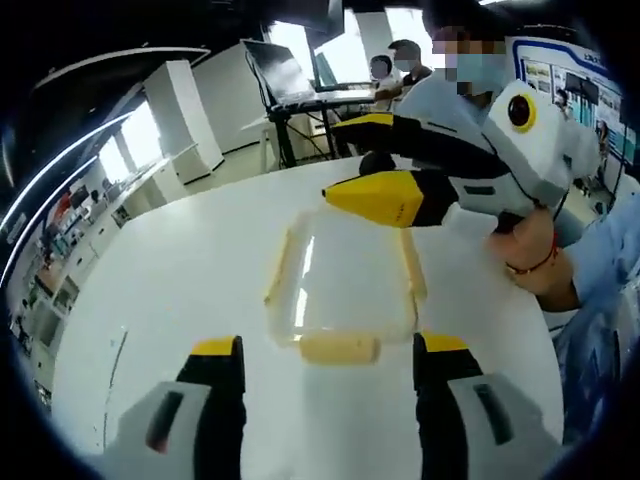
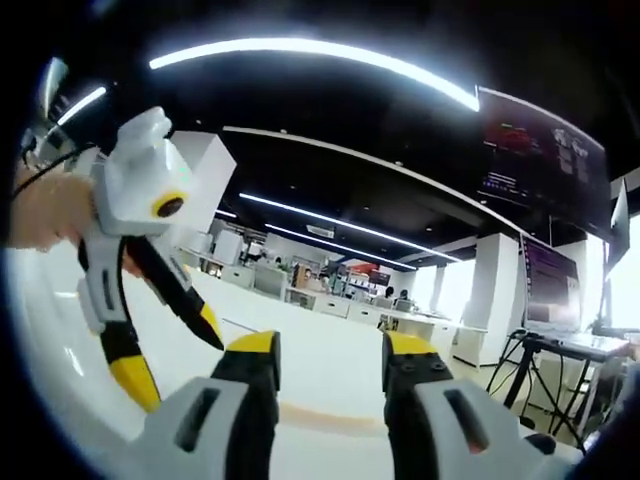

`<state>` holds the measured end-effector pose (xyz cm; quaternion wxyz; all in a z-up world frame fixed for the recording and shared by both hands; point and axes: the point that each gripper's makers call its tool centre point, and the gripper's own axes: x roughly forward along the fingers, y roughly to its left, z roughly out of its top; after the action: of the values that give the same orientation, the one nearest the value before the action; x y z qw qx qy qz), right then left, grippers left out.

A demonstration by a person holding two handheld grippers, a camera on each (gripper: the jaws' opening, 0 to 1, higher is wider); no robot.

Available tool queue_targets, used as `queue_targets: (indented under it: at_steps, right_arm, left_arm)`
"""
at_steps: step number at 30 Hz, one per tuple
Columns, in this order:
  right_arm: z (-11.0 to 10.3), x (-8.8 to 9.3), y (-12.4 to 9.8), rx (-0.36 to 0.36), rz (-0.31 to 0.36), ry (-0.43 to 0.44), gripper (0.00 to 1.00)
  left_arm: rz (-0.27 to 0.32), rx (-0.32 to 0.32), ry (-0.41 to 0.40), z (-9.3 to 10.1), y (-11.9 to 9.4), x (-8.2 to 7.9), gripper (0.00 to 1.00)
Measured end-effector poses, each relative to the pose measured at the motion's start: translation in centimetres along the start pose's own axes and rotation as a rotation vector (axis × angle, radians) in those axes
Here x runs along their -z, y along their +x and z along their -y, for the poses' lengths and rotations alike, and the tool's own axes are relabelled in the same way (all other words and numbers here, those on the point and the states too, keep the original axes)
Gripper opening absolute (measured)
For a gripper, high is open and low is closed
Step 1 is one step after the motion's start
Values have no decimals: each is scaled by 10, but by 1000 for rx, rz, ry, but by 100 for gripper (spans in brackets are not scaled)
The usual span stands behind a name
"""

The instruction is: Snap each plastic latch of the storage box into its locked position after aligning the lid with the box until every specified latch is closed and the lid sits flush.

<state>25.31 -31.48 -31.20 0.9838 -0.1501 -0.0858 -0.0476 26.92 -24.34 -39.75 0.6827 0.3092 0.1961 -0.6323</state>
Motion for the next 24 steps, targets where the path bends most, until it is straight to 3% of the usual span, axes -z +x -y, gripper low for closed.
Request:
queue_targets:
  at_steps: [5, 8, 15, 24]
  right_arm:
    - [8, 6, 0, 40, -19, 0, 40]
    - [6, 9, 3, 31, -29, 2, 40]
    - [2, 11, 5, 17, -35, -11, 40]
    - [0, 14, 5, 10, -44, 7, 40]
  left_arm:
    - [-64, 73, -13, 6, 16, 16, 65]
    - [-102, 76, -11, 1, 25, 24, 63]
    - [-128, 130, -35, 5, 35, 29, 56]
    - [-140, 154, -54, 10, 41, 34, 51]
